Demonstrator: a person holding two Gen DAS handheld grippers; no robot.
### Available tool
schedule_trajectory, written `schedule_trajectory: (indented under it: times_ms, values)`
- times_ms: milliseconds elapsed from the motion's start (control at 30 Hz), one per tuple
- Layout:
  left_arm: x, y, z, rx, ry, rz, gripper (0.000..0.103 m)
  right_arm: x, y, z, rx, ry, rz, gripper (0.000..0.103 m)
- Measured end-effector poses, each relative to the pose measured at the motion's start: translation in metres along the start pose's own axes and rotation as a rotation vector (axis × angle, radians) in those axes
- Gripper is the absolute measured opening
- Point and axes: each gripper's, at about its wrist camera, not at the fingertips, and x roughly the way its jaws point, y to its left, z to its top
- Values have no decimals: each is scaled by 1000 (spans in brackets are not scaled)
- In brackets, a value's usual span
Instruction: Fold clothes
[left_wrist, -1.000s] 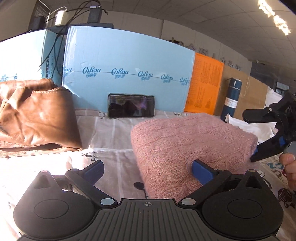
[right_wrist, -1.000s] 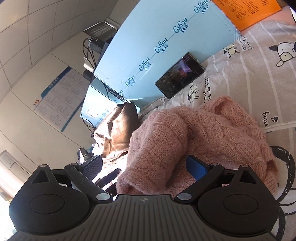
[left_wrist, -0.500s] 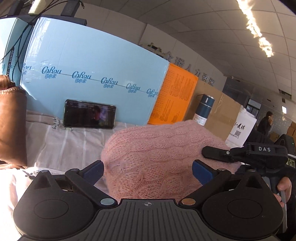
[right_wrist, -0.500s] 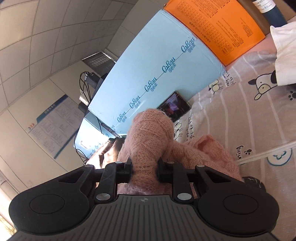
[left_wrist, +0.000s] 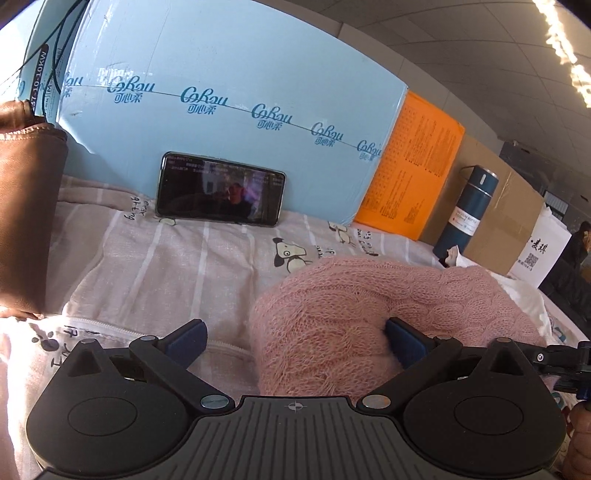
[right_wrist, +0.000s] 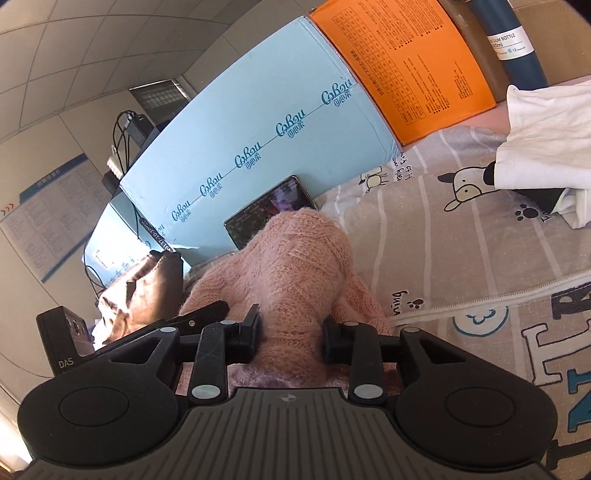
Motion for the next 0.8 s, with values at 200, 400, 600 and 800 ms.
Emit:
schedule_trajectory:
  times_ms: [200, 400, 600, 800]
  values:
    - [-24, 13, 8, -68, -132, 42, 103, -10, 1, 2, -26, -108, -112, 76]
    - [-15, 26, 11, -121, -61, 117, 103, -9, -4, 2, 0, -98, -107, 77]
    - [-15, 30, 8, -167, -43, 31, 103, -10, -7, 4, 16, -88, -19, 38]
    - [-13, 29, 9, -215, 3, 5, 103, -13, -8, 5, 12, -87, -4, 22]
